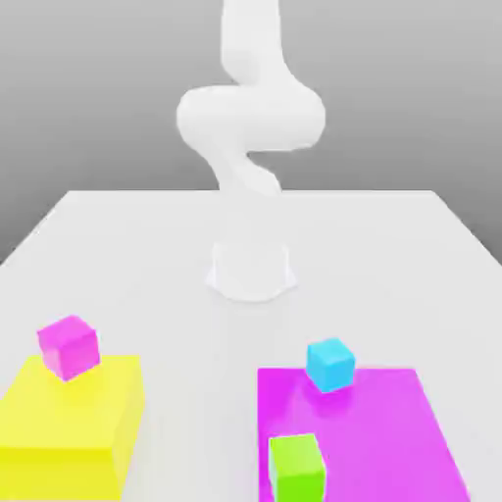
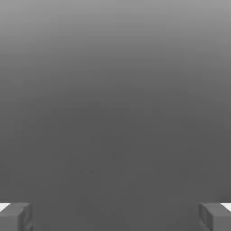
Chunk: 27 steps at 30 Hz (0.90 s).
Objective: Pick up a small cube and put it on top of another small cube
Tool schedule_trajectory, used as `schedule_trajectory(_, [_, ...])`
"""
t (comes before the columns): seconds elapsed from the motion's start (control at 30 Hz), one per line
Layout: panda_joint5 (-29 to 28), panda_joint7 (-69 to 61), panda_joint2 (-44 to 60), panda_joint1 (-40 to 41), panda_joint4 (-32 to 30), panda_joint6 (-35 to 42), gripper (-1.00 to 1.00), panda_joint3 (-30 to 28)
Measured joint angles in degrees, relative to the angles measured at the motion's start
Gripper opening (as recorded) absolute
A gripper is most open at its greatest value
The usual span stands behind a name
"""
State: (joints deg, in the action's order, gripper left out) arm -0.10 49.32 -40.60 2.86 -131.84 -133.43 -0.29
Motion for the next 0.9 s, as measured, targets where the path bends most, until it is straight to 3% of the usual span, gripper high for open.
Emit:
schedule_trajectory(0.53, [-0.4,22.2,33.5,14.1,-0.3,-10.5,0.0,-6.5])
schedule_trajectory(0.9, [6.7,32.1,56.8,23.3,-0.5,-17.4,0.0,-11.0])
